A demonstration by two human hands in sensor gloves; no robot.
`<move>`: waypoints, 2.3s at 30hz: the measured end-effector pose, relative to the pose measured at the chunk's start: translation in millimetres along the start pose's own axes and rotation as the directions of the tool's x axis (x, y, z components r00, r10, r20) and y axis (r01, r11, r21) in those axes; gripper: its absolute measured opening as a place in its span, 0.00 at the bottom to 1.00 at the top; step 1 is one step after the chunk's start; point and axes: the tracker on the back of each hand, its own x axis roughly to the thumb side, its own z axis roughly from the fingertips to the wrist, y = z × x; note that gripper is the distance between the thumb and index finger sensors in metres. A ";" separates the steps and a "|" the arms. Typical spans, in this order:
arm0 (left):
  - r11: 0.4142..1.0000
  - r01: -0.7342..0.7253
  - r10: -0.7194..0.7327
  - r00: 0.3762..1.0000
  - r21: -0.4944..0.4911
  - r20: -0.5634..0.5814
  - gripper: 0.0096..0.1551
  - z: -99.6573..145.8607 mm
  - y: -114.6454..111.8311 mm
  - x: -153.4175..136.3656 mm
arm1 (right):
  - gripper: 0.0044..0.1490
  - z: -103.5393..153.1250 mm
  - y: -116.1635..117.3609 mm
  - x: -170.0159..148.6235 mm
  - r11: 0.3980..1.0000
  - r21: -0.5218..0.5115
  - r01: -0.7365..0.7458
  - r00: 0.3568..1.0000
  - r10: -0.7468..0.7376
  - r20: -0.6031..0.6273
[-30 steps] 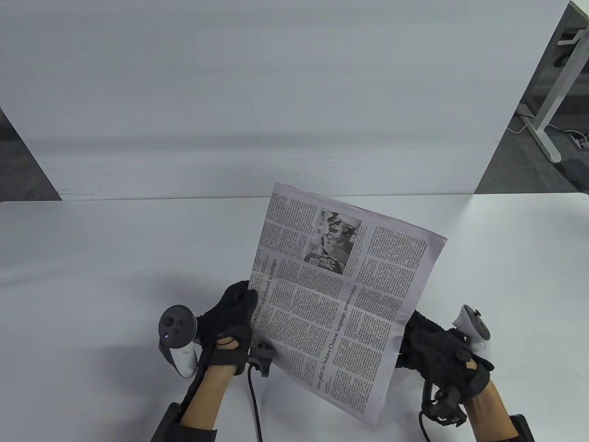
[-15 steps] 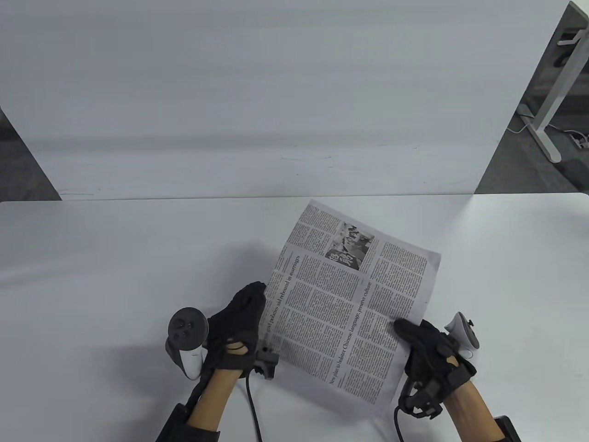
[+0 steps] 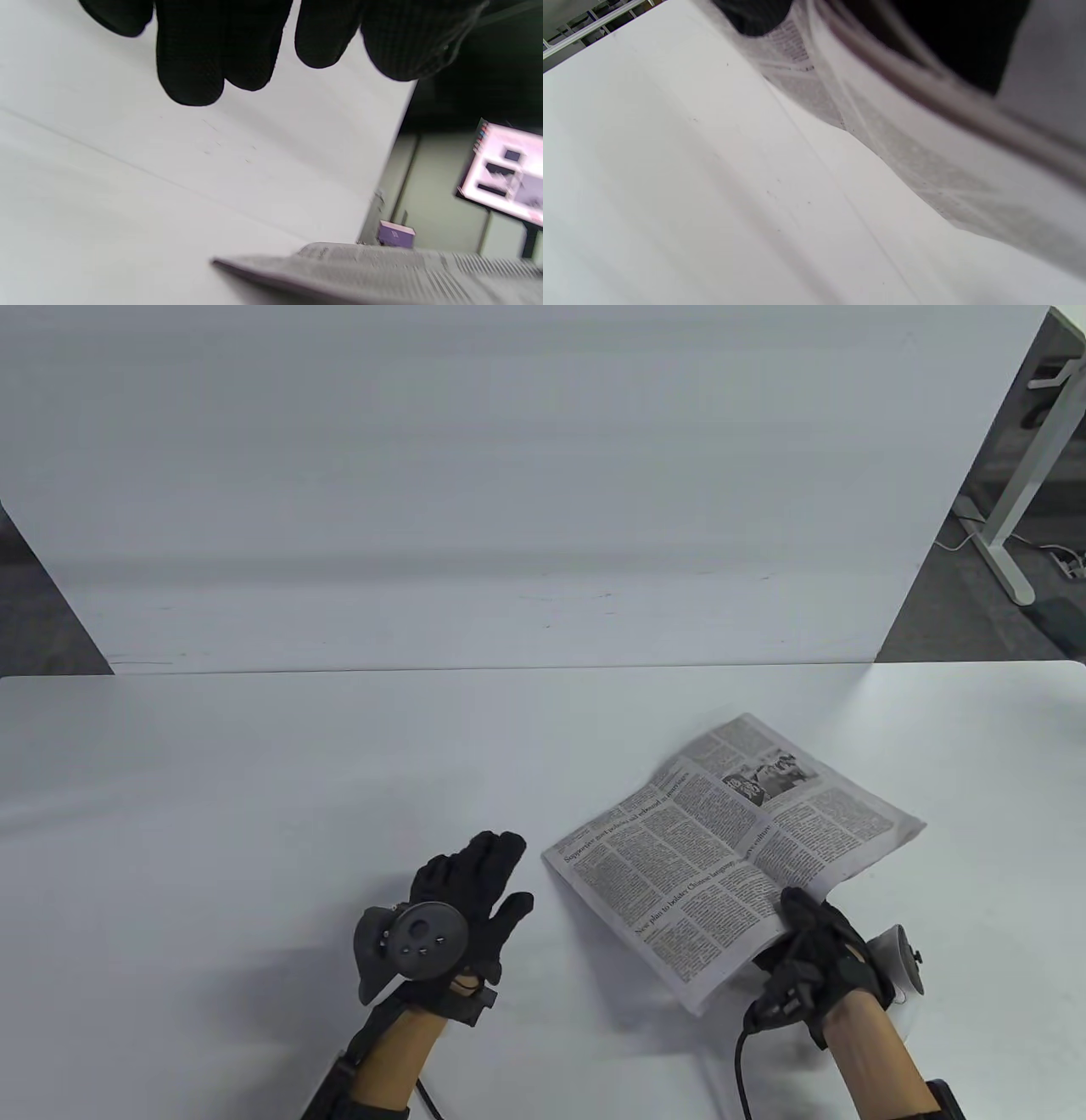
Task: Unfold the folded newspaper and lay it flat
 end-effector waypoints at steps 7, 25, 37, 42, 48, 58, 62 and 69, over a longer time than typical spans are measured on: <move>0.981 0.100 -0.058 0.969 -0.165 0.241 0.40 -0.6 -23.8 44.5 | 0.37 3.4 9.9 -4.0 0.999 0.033 -0.011 1.000 0.011 -0.007; 0.974 0.134 -0.048 0.909 -0.181 0.414 0.35 7.5 -51.5 89.1 | 0.38 8.7 29.9 -18.3 0.992 0.115 -0.059 0.997 0.065 -0.048; 0.941 -0.332 0.326 0.941 -0.060 -0.090 0.25 -2.6 -35.8 34.9 | 0.60 7.6 46.7 -15.1 0.922 0.371 -0.111 0.990 0.133 -0.035; 0.876 -0.479 0.462 0.866 -0.053 -0.193 0.24 -0.7 -31.6 19.1 | 0.65 9.9 52.2 -12.4 0.900 0.393 -0.191 0.979 0.202 0.015; 0.788 -0.615 0.597 0.760 0.012 -0.255 0.24 0.4 -25.1 5.6 | 0.64 9.9 51.8 -10.4 0.894 0.392 -0.217 0.975 0.219 0.039; 0.464 -0.818 0.879 0.379 0.339 -0.289 0.25 7.8 1.2 -51.3 | 0.42 3.3 30.3 -9.9 0.950 0.179 -0.255 0.966 0.258 0.006; 0.480 -0.748 0.876 0.381 0.459 -0.296 0.26 16.9 21.7 -84.2 | 0.35 0.5 19.4 -4.0 0.954 0.104 -0.281 0.960 0.280 0.031; 0.738 -0.413 0.670 0.354 0.534 -0.652 0.26 50.6 33.9 -146.5 | 0.34 -6.9 0.1 9.7 0.962 0.060 -0.267 0.964 0.266 0.025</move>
